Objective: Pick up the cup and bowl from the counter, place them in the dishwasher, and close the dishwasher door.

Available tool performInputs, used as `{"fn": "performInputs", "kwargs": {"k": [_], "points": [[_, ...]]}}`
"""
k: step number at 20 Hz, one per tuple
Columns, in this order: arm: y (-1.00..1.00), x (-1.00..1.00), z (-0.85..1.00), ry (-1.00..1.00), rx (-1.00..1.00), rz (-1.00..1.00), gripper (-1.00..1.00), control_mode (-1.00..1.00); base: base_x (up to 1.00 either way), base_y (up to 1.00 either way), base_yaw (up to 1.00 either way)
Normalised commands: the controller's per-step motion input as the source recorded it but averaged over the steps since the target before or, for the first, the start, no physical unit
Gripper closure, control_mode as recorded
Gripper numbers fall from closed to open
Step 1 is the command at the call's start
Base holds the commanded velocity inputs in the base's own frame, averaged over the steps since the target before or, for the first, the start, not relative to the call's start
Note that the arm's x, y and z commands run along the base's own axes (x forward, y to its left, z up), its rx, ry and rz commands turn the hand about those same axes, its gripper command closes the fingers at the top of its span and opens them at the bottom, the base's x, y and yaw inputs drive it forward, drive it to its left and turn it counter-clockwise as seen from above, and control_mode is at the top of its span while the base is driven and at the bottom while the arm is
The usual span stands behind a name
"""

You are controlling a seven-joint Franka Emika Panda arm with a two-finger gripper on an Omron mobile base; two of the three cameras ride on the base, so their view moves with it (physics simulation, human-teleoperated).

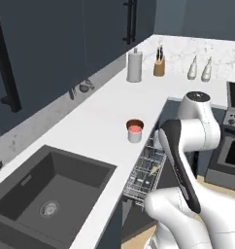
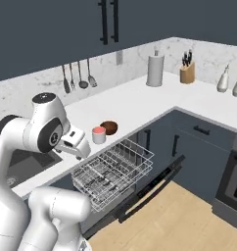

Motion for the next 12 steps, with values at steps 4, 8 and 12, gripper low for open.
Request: {"fn": "performInputs", "kwargs": {"k": [4, 8, 12], "points": [[0.0, 0.0, 0.0, 0.0, 0.0, 0.0, -1.0, 1.0, 0.29, 0.56, -0.24], [0.0, 0.0, 0.0, 0.0, 0.0, 0.0, -1.0, 1.0, 0.14, 0.23, -0.23], [0.0, 0.0, 0.0, 0.0, 0.0, 0.0, -1.0, 1.0, 0.05, 0.1, -0.25]]}}
